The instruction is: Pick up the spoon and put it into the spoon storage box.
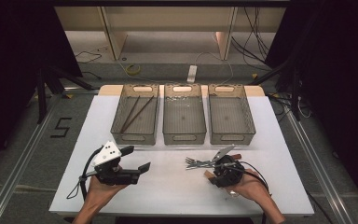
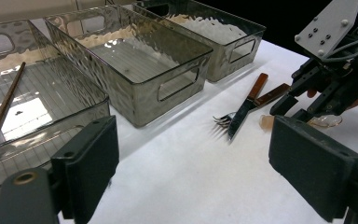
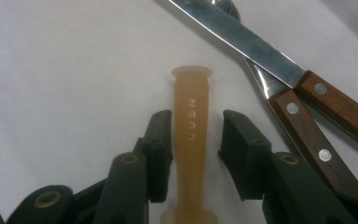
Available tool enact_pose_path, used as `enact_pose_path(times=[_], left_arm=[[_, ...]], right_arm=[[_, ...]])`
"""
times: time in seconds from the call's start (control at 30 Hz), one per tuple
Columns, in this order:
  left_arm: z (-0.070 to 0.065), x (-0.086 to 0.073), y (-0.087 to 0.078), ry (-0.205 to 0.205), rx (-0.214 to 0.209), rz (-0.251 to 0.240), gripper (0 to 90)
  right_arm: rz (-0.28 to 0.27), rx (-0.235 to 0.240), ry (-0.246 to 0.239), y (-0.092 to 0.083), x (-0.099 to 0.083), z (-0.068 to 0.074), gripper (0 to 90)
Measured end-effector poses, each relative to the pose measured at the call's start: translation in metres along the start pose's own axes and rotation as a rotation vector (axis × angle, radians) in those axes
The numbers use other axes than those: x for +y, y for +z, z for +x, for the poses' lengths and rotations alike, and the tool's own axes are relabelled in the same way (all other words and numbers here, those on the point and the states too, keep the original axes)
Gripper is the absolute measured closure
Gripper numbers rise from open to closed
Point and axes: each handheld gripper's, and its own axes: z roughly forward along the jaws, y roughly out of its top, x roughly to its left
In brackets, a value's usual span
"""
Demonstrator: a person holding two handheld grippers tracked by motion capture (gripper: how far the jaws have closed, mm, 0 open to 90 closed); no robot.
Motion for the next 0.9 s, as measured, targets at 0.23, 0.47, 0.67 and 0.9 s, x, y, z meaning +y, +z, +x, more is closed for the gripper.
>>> enact_pose_path(times=[0.23,0.47,0.67,0.9], left_arm=[[0.000,0.000,0.000,0.001,-0.004,0.001,15.5],[-0.001,0.001,0.000,0.006,-0.007,-0.002,15.6],[-0.001,0.001,-0.001,0.006,-0.004,-0.004,15.6],[0.000,0.001,-0.001,-0.017,-0.016,-0.009,15.6]], right_arm=[[0.007,-0.025,-0.024,0.001,0.001,0.003,68.5],[0.009,-0.034,-0.041,0.001,0.002,0.006,74.4],[-0.018,-0.009,-0.033,-0.004,0.001,0.004,74.9],[-0.112,-0.002,-0.023,-0.015,-0.002,0.000,75.3]])
